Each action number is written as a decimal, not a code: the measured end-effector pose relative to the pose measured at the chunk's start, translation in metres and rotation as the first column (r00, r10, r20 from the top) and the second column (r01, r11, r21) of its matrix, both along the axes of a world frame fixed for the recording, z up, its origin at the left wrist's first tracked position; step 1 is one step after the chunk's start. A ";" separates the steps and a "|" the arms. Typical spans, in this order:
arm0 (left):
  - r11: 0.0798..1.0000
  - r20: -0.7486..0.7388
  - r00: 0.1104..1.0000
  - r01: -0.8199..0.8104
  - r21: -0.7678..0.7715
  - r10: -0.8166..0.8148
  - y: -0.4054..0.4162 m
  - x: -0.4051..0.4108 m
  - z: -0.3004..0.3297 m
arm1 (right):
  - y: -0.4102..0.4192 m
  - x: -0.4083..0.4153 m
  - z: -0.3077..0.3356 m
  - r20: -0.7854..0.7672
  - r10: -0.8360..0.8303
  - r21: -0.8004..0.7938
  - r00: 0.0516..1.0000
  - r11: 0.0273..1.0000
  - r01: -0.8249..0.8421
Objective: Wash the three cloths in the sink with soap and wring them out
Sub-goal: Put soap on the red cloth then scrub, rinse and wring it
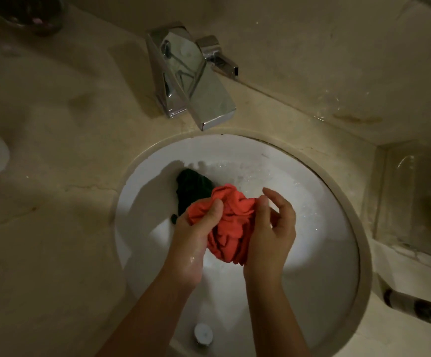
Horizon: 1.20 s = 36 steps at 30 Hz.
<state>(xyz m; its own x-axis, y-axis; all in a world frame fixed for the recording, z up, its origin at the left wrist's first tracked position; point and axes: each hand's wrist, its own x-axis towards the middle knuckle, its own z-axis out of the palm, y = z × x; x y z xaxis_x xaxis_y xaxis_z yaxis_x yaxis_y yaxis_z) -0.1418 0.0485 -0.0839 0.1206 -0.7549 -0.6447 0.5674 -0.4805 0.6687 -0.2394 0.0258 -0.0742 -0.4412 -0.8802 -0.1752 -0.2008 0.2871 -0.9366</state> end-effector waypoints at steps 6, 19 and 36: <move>0.997 0.193 0.978 -0.073 -0.028 0.077 -0.005 -0.012 0.016 | 0.022 0.018 0.008 0.135 0.354 0.018 0.925 0.933 -0.360; 0.994 0.633 0.774 0.076 -0.074 -0.012 -0.010 -0.011 0.016 | 0.011 0.029 0.009 0.404 0.129 0.263 0.906 0.932 -0.250; 0.988 0.190 0.971 -0.129 -0.083 0.142 -0.012 -0.018 0.028 | 0.029 0.017 0.008 0.387 0.283 0.107 0.878 0.932 -0.347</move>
